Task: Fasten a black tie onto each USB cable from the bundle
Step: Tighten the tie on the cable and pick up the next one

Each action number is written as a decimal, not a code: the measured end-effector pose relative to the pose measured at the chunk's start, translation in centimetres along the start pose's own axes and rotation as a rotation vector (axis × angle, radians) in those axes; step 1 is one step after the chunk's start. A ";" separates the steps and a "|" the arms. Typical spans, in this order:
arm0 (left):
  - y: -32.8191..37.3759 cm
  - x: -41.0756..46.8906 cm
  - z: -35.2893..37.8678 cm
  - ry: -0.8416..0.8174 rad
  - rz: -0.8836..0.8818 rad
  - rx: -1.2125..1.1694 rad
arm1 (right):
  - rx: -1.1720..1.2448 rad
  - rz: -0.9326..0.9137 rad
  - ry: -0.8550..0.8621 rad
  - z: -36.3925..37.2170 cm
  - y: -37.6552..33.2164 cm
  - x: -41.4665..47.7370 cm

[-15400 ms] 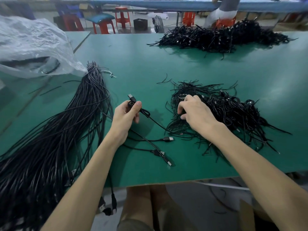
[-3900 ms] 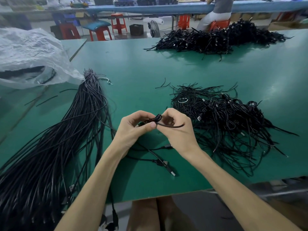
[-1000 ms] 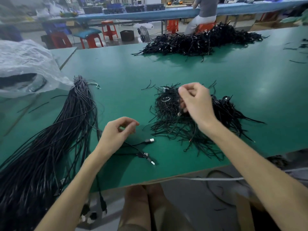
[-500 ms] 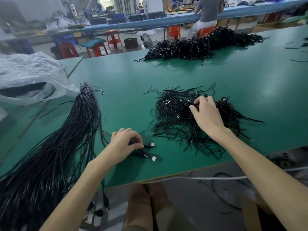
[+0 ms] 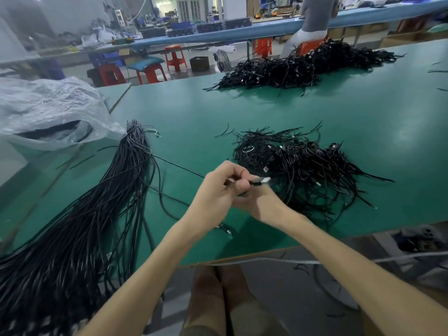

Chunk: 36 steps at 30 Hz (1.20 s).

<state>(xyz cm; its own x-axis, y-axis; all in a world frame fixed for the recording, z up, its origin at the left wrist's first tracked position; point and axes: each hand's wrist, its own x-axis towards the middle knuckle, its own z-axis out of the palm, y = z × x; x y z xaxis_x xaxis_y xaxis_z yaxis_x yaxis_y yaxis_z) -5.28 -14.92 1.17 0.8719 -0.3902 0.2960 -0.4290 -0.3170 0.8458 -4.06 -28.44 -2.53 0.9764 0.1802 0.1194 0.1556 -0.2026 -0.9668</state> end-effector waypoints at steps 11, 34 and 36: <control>0.4 -0.2 -3.0 0.101 -0.216 -1.093 | -0.322 -0.093 0.069 4.5 0.5 0.7; -1.3 -2.4 -7.0 -0.250 -0.078 -0.883 | -0.664 -0.324 -0.137 2.7 0.3 -1.7; -0.9 -2.9 -8.3 -0.396 -0.018 -0.729 | -0.678 -0.351 -0.123 2.3 -0.1 -1.4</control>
<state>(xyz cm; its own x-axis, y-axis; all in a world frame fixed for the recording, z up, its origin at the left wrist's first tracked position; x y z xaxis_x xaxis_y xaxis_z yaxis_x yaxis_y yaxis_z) -5.48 -6.34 3.25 0.6708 -0.7093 0.2165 -0.0360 0.2604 0.9648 -5.83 -26.47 -3.10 0.8352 0.4406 0.3292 0.5498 -0.6516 -0.5226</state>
